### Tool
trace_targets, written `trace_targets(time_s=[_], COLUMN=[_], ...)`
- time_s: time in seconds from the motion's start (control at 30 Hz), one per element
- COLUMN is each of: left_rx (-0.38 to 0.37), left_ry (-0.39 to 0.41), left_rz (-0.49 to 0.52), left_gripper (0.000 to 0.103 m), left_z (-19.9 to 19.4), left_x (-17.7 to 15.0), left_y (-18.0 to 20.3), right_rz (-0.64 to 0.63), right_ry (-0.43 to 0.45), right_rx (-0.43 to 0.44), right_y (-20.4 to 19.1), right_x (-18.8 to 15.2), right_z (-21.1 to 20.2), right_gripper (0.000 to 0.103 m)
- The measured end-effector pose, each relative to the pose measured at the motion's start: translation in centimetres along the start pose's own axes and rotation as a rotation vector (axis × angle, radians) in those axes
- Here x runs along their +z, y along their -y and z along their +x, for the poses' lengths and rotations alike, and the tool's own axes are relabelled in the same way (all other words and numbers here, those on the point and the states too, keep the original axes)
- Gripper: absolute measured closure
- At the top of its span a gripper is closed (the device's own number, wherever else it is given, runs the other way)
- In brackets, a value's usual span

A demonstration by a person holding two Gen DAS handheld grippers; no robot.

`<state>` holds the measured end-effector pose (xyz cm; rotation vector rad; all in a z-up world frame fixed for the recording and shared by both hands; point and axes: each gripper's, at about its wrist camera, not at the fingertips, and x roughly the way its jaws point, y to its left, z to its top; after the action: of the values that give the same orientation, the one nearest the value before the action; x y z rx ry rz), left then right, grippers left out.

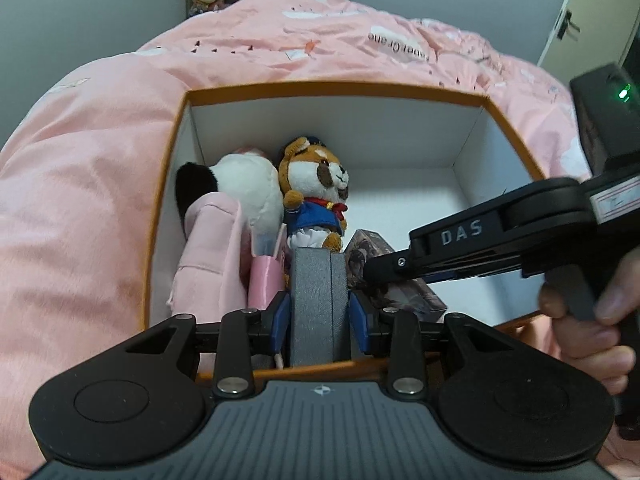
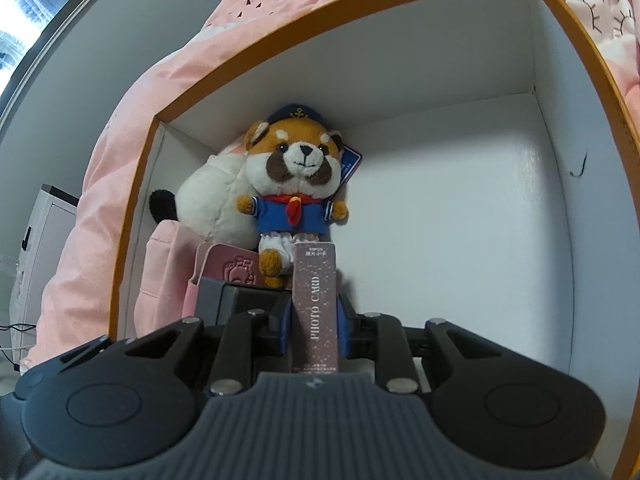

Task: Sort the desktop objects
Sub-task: 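Lower the grey case and photo-card box into the box beside the pink case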

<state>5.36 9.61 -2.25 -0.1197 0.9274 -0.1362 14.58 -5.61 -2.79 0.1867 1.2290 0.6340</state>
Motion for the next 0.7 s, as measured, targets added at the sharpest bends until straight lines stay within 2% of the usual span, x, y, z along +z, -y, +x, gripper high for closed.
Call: trace_targets(time_s=[0.23, 0.43, 0.57, 0.7], left_rx=[-0.045, 0.033, 0.038, 0.034], left_ry=[0.01, -0.003, -0.004, -0.003], left_rz=[-0.078, -0.061, -0.095, -0.107], left_gripper=[0.065, 0.07, 0.073, 0.073], left_z=[-1.1, 0.0, 0.1, 0.1], left_x=[-0.3, -0.2, -0.1, -0.2], left_y=[-1.6, -1.1, -1.8, -2.3], right_rz=[-0.031, -0.035, -0.12, -0.219], right_ry=[0.013, 0.003, 0.008, -0.024], right_rx=[-0.027, -0.026, -0.041, -0.046], right_y=[-0.6, -0.8, -1.9, -2.6], right_x=[-0.3, -0.4, -0.6, -0.1], right_z=[-0.1, 0.1, -0.5, -0.3], right_gripper=[0.078, 0.078, 0.078, 0.078])
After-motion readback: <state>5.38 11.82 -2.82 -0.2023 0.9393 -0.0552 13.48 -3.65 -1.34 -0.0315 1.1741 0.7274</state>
